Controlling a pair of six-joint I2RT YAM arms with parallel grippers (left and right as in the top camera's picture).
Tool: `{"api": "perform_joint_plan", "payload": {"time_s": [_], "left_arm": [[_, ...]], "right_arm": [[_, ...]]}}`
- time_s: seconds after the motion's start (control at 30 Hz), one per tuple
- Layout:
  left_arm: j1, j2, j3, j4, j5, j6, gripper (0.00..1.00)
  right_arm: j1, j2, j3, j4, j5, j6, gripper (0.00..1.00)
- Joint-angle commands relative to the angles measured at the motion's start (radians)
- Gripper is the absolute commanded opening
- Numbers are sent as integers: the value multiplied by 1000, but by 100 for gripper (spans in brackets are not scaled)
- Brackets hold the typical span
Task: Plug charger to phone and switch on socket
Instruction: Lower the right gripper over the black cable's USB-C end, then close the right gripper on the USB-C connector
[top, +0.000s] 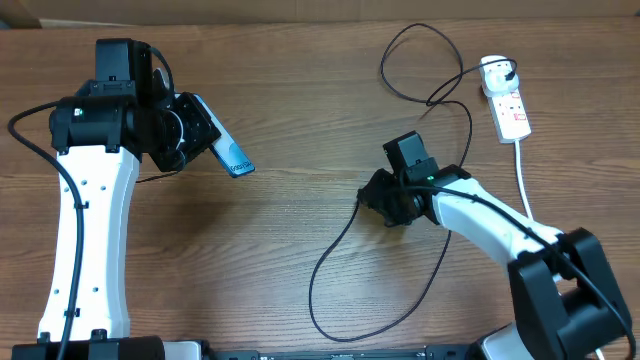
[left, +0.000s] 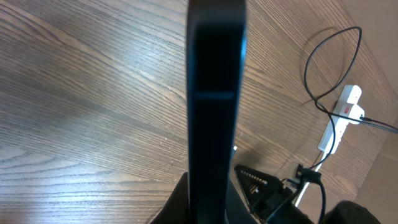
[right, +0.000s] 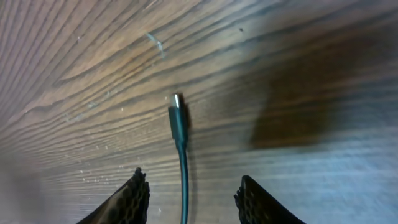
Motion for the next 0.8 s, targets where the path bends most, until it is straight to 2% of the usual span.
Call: {"api": "perform_joint_plan", "payload": {"time_s": [0.0, 0.77], "left_arm": [[4, -9, 13, 4, -2, 23, 4], [4, -9, 13, 5, -2, 23, 4]], "right_arm": [[5, 42, -4, 18, -10, 23, 42], [13, 129, -4, 74, -26, 72, 34]]}}
